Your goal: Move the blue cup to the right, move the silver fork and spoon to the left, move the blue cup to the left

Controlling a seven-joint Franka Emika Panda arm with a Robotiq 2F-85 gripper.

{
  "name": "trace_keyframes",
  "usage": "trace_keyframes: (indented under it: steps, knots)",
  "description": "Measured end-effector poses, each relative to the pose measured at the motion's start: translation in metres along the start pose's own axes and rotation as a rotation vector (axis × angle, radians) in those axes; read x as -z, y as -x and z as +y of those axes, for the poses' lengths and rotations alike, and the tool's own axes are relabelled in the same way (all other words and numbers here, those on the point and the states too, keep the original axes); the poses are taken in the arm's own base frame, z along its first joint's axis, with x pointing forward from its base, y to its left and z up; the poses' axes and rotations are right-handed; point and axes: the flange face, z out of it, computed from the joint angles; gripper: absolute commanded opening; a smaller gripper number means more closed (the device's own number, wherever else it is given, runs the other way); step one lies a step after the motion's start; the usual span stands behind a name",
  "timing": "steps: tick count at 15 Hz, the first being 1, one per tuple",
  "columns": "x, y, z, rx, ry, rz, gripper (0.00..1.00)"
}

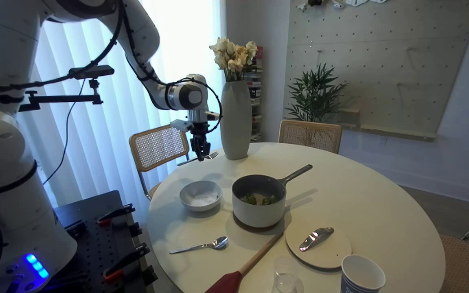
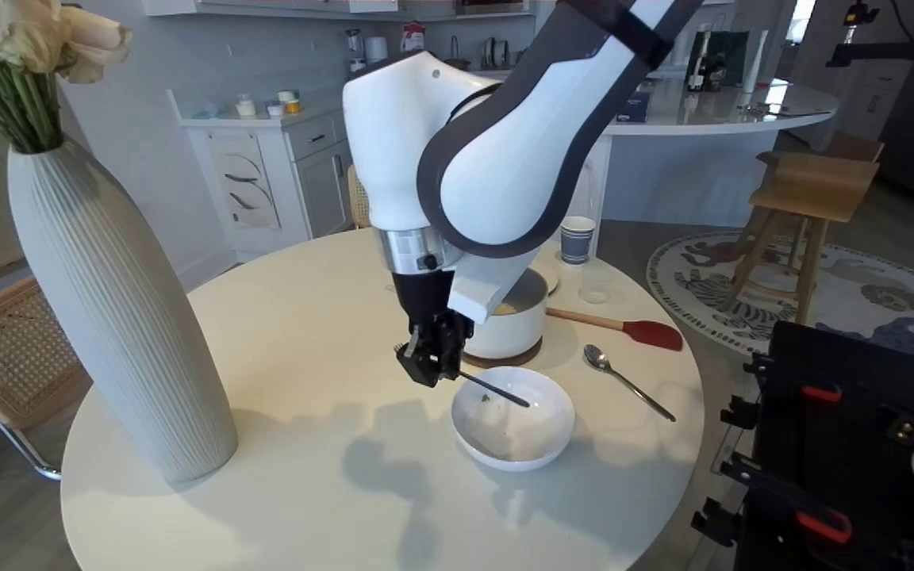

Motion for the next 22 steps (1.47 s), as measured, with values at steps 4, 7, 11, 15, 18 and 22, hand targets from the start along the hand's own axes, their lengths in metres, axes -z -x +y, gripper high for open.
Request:
trace_keyframes:
  steps: [4, 7, 11, 15, 18, 22]
  knots:
    - [-0.009, -0.016, -0.032, -0.06, 0.008, -0.012, 0.03]
    - [-0.015, -0.03, -0.053, -0.114, 0.022, -0.028, 0.03]
    - [-0.026, -0.046, -0.076, -0.185, 0.041, -0.043, 0.03]
    - [-0.049, -0.054, -0.095, -0.266, 0.055, -0.054, 0.03]
    - [-0.066, -0.058, -0.107, -0.326, 0.06, -0.063, 0.03]
    - [-0.08, -0.066, -0.119, -0.396, 0.058, -0.058, 0.03]
